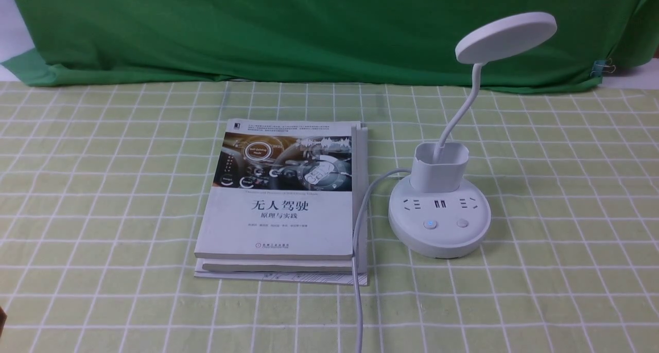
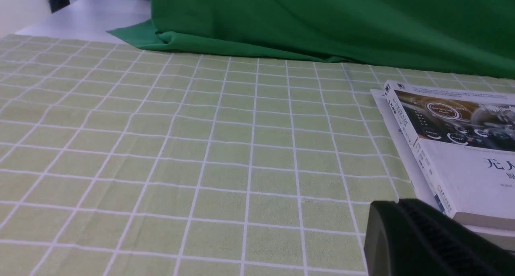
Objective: Turn on the table lamp on the green coffee tablecloth with your hand.
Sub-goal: 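Press the button on the base of the white desk lamp with the right gripper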
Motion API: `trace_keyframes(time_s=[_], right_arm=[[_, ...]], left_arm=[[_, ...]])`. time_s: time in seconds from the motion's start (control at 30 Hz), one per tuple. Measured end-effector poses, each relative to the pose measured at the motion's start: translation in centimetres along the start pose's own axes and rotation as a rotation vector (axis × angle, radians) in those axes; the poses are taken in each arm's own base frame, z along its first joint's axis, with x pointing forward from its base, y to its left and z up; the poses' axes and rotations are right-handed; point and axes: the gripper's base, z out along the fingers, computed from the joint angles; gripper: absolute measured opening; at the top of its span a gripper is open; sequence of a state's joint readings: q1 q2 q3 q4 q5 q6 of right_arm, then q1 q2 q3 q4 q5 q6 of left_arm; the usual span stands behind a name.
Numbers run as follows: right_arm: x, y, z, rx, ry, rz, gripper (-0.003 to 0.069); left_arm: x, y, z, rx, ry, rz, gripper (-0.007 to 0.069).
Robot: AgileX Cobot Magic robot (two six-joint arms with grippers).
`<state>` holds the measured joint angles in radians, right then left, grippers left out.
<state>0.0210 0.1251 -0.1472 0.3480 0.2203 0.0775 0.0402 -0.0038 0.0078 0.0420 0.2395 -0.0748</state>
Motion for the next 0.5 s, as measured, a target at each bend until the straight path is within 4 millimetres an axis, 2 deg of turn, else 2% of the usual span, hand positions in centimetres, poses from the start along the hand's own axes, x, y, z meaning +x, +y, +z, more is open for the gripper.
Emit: trace_keyframes(time_s=[0.03, 0.1, 0.23, 0.37, 0.43, 0.47, 0.5], right_arm=[[-0.2, 0.1, -0.1, -0.003, 0.004, -0.001, 0.0059], [-2.2, 1.6, 0.7, 0.0, 0.191, -0.129, 0.0033], [-4.0, 3.0, 3.0, -0.014, 0.531, -0.255, 0.0031], [-4.5, 3.3, 6.4, -0.017, 0.797, -0.279, 0.0031], [-4.6, 3.2, 8.2, -0.01, 0.87, -0.274, 0.0031], [-4.6, 3.2, 8.2, -0.01, 0.87, -0.274, 0.0031], [-4.6, 3.1, 9.7, -0.002, 0.913, -0.266, 0.003]], left_arm=[[0.0, 0.0, 0.0, 0.0, 0.0, 0.0, 0.0003], [0.0, 0.0, 0.0, 0.0, 0.0, 0.0, 0.0003], [0.0, 0.0, 0.0, 0.0, 0.0, 0.0, 0.0003], [0.0, 0.0, 0.0, 0.0, 0.0, 0.0, 0.0003], [0.0, 0.0, 0.0, 0.0, 0.0, 0.0, 0.0003], [0.0, 0.0, 0.0, 0.0, 0.0, 0.0, 0.0003], [0.0, 0.0, 0.0, 0.0, 0.0, 0.0, 0.0003]])
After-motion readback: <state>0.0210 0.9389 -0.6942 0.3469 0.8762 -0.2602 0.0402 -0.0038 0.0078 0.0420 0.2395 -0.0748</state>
